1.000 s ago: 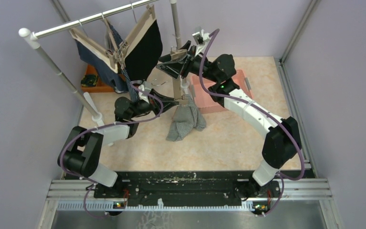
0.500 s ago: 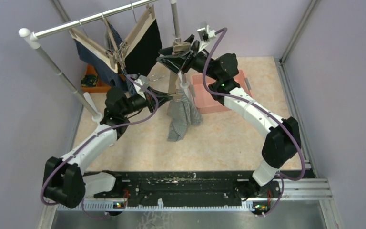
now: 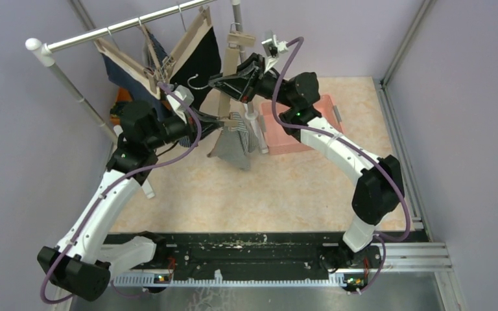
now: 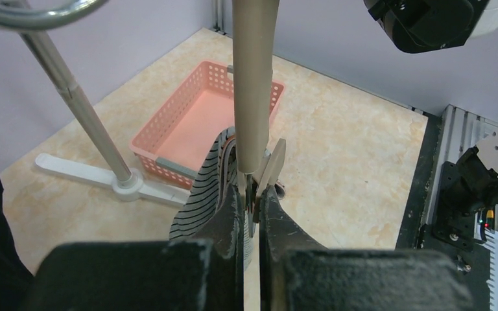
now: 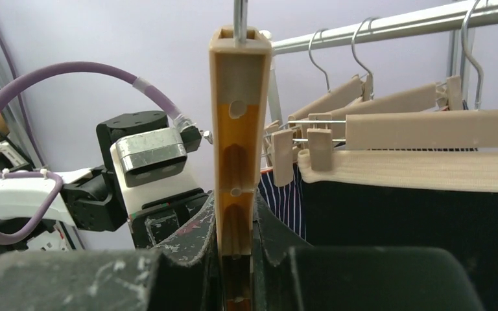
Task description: Remove the underwear clipped to the hanger
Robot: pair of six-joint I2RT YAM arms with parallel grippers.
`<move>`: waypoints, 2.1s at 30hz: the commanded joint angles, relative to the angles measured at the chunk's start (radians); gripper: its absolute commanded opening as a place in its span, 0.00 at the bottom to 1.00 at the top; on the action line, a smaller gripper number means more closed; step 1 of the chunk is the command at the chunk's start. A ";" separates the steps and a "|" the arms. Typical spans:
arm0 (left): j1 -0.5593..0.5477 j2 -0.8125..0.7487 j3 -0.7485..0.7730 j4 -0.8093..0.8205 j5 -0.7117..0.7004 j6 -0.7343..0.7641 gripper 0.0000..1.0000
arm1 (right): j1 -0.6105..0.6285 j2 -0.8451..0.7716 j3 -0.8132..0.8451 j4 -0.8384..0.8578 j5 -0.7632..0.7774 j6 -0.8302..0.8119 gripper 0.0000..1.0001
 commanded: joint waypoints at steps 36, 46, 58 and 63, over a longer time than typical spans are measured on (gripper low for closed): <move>0.014 -0.105 -0.165 0.233 -0.012 -0.074 0.00 | -0.031 -0.053 0.052 -0.035 0.053 -0.037 0.49; 0.018 -0.102 -0.162 0.252 0.004 -0.081 0.00 | -0.047 0.015 0.127 -0.009 -0.006 0.048 0.00; 0.026 -0.114 -0.193 0.304 -0.079 -0.093 0.01 | -0.047 -0.006 0.123 -0.033 0.043 0.033 0.00; 0.026 -0.141 -0.230 0.348 -0.120 -0.097 0.03 | -0.047 -0.021 0.117 -0.071 0.062 -0.015 0.00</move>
